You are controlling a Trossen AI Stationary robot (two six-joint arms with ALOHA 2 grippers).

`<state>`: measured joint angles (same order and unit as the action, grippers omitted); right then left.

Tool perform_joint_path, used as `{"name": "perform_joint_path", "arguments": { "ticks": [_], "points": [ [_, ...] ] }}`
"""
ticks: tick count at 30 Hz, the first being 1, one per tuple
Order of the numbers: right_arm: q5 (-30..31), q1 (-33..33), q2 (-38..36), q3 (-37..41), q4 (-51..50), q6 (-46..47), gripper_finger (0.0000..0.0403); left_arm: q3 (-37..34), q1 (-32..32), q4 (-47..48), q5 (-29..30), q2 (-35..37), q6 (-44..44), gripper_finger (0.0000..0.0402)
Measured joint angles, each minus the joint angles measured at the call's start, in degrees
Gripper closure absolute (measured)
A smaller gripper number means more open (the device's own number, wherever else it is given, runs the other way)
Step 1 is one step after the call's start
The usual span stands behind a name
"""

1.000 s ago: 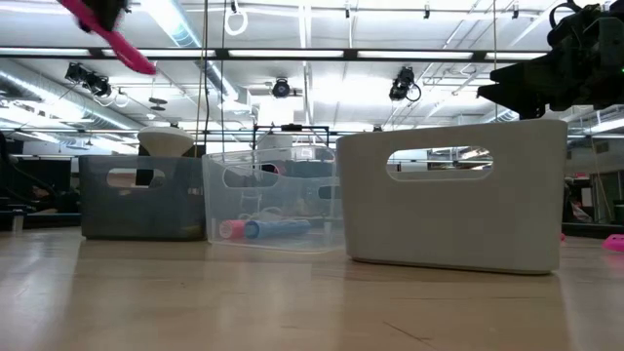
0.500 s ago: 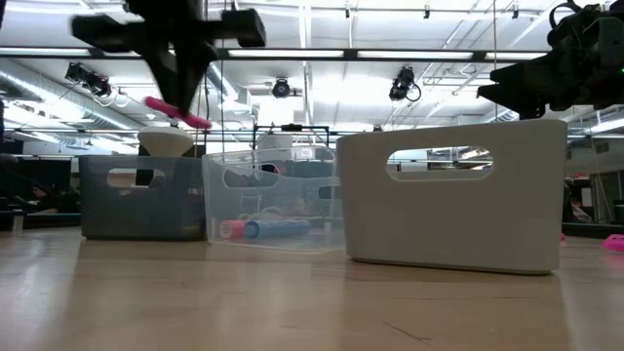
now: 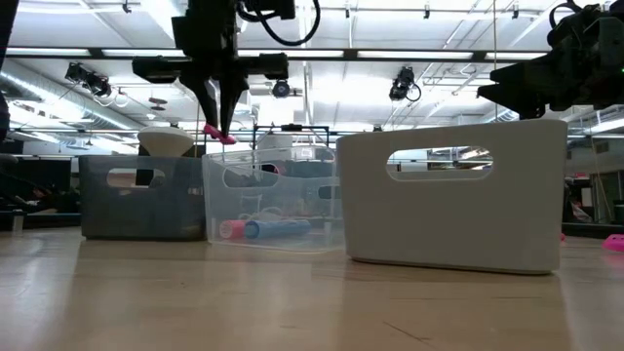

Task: Pick & Place Markers
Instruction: Put the bottom pink marker into the black bin

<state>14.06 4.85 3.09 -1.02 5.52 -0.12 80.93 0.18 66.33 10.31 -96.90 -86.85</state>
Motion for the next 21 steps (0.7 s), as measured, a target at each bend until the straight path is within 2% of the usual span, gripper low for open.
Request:
{"name": "perform_joint_path", "arguments": {
  "ticks": [10,21],
  "points": [
    [0.0,0.02,0.0,0.0,0.0,0.0,0.0174,-8.58,1.17,-2.96,-0.28,0.0,-3.23,0.0373],
    [0.0,0.0,0.0,0.0,0.0,0.0,0.0174,-16.69,1.26,-15.07,-3.28,0.01,-4.46,0.0372]
  ]
}}
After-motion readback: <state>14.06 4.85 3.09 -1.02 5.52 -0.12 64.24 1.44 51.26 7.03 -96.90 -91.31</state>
